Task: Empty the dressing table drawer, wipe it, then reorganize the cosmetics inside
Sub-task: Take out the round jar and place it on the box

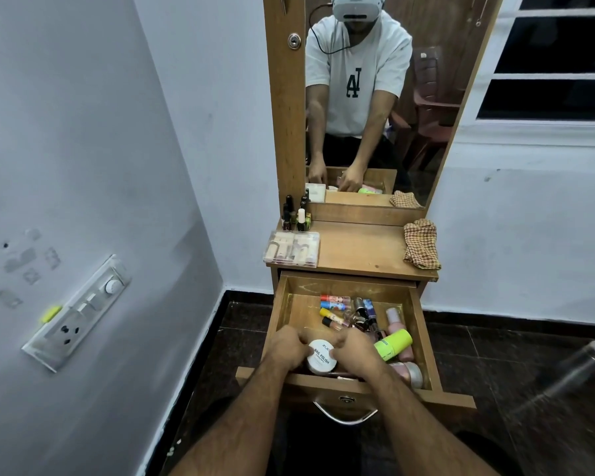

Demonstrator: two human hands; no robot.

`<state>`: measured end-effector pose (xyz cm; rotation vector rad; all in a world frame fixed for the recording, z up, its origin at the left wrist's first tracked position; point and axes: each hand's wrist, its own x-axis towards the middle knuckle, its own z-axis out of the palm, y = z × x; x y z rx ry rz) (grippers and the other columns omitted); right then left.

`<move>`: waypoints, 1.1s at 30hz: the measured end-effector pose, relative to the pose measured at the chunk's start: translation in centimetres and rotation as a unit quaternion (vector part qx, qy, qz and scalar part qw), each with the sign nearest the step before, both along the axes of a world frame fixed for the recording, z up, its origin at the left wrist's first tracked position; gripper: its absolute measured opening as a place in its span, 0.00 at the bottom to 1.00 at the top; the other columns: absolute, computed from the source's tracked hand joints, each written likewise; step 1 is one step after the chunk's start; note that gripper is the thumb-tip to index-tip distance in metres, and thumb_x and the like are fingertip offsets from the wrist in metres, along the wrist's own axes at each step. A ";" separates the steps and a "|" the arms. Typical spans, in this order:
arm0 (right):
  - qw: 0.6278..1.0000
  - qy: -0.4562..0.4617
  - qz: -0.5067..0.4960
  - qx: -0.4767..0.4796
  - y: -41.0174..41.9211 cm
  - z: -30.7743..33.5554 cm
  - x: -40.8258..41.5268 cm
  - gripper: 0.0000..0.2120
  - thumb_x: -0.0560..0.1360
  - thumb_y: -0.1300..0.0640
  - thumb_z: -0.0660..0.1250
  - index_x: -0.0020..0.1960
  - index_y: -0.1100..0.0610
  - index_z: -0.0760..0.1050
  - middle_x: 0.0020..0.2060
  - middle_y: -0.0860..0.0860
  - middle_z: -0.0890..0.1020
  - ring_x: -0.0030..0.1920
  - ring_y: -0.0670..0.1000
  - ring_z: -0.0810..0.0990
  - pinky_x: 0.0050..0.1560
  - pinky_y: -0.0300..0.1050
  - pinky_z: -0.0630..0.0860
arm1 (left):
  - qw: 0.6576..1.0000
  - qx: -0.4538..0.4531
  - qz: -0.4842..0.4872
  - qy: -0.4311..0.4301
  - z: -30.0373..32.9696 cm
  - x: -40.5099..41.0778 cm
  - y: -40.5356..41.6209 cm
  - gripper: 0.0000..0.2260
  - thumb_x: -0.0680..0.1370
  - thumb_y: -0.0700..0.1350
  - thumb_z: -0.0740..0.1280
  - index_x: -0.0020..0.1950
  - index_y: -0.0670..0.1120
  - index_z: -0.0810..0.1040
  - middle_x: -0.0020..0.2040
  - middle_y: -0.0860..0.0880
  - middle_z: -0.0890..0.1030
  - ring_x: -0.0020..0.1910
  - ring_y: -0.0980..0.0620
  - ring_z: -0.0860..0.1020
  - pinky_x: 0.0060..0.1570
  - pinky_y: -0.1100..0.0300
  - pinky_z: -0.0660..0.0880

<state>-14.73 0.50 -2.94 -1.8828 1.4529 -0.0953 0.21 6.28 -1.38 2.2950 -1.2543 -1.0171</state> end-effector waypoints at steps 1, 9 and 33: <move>1.000 -0.014 -0.002 0.008 -0.1 -0.1 -0.1 0.06 0.73 0.61 0.70 0.44 0.51 0.83 0.37 0.46 0.82 0.43 0.48 0.81 0.39 0.38 0.71 | 1.000 -0.013 0.003 0.010 0.0 0.0 0.0 0.12 0.76 0.45 0.73 0.59 0.46 0.82 0.54 0.49 0.84 0.51 0.53 0.81 0.50 0.59 0.77; 0.973 -0.202 -0.098 0.053 0.2 0.5 -0.3 0.11 0.78 0.59 0.68 0.60 0.59 0.78 0.49 0.51 0.83 0.48 0.52 0.84 0.33 0.38 0.77 | 0.978 -0.151 0.094 0.106 0.1 0.5 0.4 0.07 0.77 0.40 0.71 0.55 0.46 0.82 0.53 0.50 0.84 0.50 0.56 0.81 0.39 0.70 0.76; 0.871 -0.428 -0.217 0.106 -5.3 7.8 5.3 0.07 0.79 0.62 0.68 0.56 0.61 0.76 0.44 0.58 0.85 0.35 0.49 0.84 0.34 0.42 0.81 | 0.908 -0.308 0.187 0.216 6.0 4.6 -5.4 0.08 0.77 0.39 0.71 0.55 0.39 0.83 0.46 0.46 0.85 0.41 0.51 0.83 0.37 0.58 0.81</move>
